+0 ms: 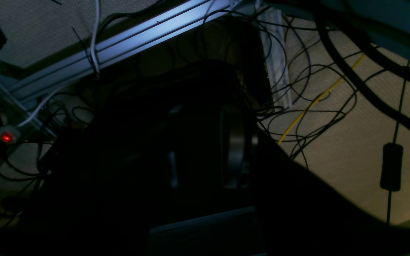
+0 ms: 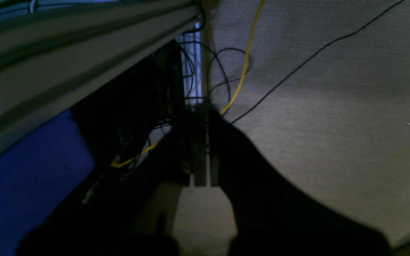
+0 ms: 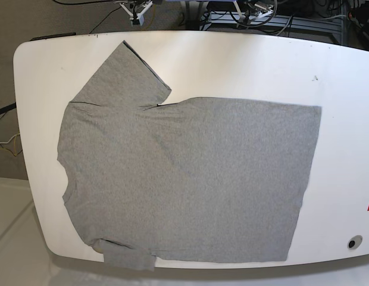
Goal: Fold the T-shirt properly
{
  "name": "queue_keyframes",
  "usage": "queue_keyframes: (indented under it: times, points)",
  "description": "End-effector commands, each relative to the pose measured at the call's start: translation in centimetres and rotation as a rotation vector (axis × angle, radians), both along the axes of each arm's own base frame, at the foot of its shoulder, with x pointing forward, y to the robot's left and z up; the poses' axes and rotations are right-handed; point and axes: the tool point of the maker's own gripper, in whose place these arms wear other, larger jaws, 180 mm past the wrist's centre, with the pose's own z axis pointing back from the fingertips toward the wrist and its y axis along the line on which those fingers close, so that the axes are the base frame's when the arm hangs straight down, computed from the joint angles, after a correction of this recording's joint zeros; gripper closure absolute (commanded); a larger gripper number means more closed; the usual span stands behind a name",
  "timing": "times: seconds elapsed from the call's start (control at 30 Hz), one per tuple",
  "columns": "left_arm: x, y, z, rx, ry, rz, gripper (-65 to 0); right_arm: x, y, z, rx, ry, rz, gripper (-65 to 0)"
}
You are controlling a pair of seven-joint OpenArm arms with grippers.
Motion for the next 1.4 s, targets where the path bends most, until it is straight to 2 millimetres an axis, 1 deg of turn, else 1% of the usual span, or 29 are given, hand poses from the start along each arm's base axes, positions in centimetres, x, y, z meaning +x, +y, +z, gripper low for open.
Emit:
queue_keyframes:
  times: [0.0, 0.17, 0.23, 0.5, 0.57, 0.7, 0.9, 1.17, 1.23, 1.37]
  points:
    - [-0.4, 0.1, 0.0, 0.001, 0.004, -0.005, -14.7, -0.3, -0.3, 0.0, 0.004, 0.007, -0.008, -0.1]
    - [-0.5, 0.2, 0.0, 0.003, 0.009, -0.003, -14.9, -0.3, -0.4, 0.1, 0.007, 0.010, -0.006, -0.1]
    - [-0.5, 0.0, 0.0, 0.003, 0.009, 0.001, -15.3, -0.4, -1.3, 0.0, -0.020, 0.008, -0.015, -0.2]
    - [-0.8, 0.0, 0.0, 0.003, 0.018, -0.001, -15.4, -0.5, -1.3, 0.0, -0.023, 0.009, -0.018, -0.3]
    - [-0.7, -0.2, 0.0, -0.004, 0.012, 0.009, -15.3, -0.6, -2.0, 0.0, -0.039, 0.002, -0.025, -0.4]
    - [-0.9, -0.4, 0.0, -0.009, 0.015, 0.007, -15.1, -0.7, -2.2, 0.1, -0.045, 0.000, -0.025, -0.5]
    - [-1.1, -0.5, 0.0, -0.026, 0.020, 0.016, -14.1, -0.2, -2.7, 0.1, -0.054, -0.024, -0.036, -0.6]
    - [-1.6, -0.8, 0.1, -0.047, 0.033, 0.024, -13.3, 0.4, -2.6, 0.2, -0.045, -0.042, -0.038, -0.6]
    - [-1.1, -0.8, 0.1, -0.046, 0.018, 0.030, -14.0, 0.1, -2.6, 0.2, -0.039, -0.049, -0.037, -0.6]
    - [-1.2, -0.8, 0.1, -0.045, 0.018, 0.031, -14.2, 0.5, -2.4, 0.3, -0.025, -0.064, -0.034, -0.5]
